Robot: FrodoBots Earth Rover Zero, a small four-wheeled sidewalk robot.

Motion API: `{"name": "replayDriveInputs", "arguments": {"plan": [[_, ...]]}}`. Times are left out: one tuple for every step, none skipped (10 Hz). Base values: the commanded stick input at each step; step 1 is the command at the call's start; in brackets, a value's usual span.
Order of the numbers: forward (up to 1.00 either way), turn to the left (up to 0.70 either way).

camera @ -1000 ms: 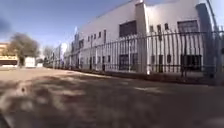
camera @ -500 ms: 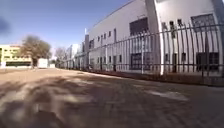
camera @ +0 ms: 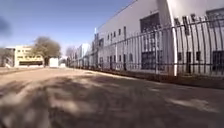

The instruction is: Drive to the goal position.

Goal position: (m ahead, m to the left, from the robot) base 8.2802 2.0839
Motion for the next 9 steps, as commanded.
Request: {"name": "replayDriveInputs", "arguments": {"plan": [[1.0, 0.27], [1.0, 0.27], [1.0, 0.27], [1.0, 0.27], [1.0, 0.27], [1.0, 0.27], [1.0, 0.27], [1.0, 0.27], [1.0, 0.27]]}}
